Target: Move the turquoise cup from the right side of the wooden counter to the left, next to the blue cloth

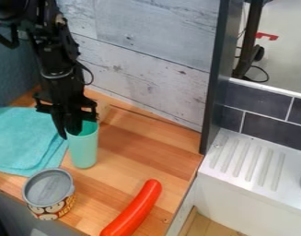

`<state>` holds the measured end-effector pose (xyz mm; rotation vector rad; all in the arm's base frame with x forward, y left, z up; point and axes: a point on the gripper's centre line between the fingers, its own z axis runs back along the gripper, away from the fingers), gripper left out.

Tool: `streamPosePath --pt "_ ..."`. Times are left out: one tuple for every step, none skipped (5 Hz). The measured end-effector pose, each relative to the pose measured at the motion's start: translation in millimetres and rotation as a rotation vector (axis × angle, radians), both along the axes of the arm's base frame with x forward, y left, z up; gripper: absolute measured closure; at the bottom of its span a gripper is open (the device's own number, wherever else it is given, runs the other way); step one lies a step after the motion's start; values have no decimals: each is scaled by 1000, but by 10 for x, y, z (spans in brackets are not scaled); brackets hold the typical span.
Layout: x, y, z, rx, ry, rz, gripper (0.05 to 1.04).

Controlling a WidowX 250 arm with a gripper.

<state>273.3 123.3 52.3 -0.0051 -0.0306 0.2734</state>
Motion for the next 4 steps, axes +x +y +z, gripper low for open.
streamPosePath --pt "18 9 5 4 -14 -13 963" --pt "6 12 -7 -33 -20 11 767" --pt "-17 6 17 -55 -6 25 471" --pt "36 41 234 -32 -42 22 189"
